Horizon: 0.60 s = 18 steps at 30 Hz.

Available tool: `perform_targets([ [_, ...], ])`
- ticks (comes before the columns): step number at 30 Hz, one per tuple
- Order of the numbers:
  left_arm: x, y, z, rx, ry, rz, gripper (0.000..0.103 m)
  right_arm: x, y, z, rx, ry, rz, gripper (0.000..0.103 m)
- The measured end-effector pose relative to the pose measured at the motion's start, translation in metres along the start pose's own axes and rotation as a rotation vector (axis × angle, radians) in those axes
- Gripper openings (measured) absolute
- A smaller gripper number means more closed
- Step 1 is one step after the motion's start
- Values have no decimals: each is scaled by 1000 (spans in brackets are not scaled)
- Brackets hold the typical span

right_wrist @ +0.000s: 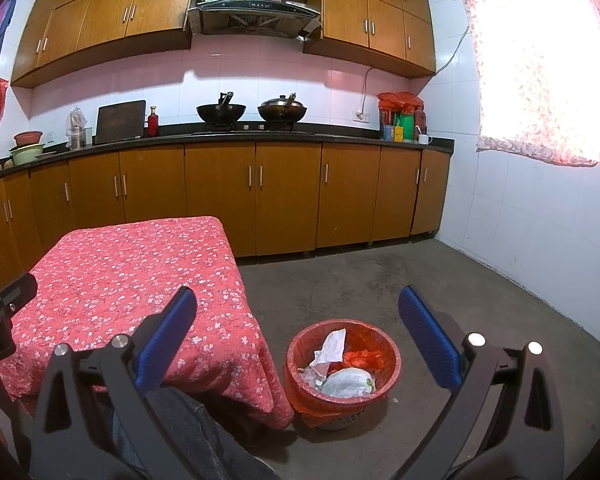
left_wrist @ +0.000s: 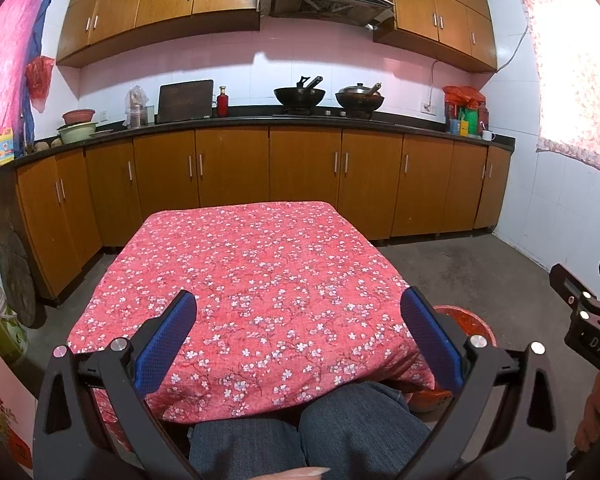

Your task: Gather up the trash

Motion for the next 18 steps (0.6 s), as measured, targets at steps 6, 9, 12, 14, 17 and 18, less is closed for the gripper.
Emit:
perform_targets([
  [6,0,0,0,-1,1,1,101,0,0,0,-3,1,-1,99],
  [9,0,0,0,1,0,-1,101,0,0,0,-3,2,-2,99],
  [12,1,0,0,2,1,-1,101,0,0,1,-3,2,-2,99],
  [14,1,0,0,2,0,-2,101,1,0,1,-4,2,-3,99],
  [17,1,0,0,3,0,-2,101,1,0,0,-4,3,-3,99],
  [18,1,0,0,3,1,-2,101,1,0,1,-4,2,-3,99],
])
Point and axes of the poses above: each gripper's, at about its wrist camera, not at the fingertips, and y roughly the way its jaws point, z to its right, x to its underside, the point moved 6 cm from there along y, roughly the way its jaws point, and after that the axes turned 12 degrees about -y, right-handed, at the moved point
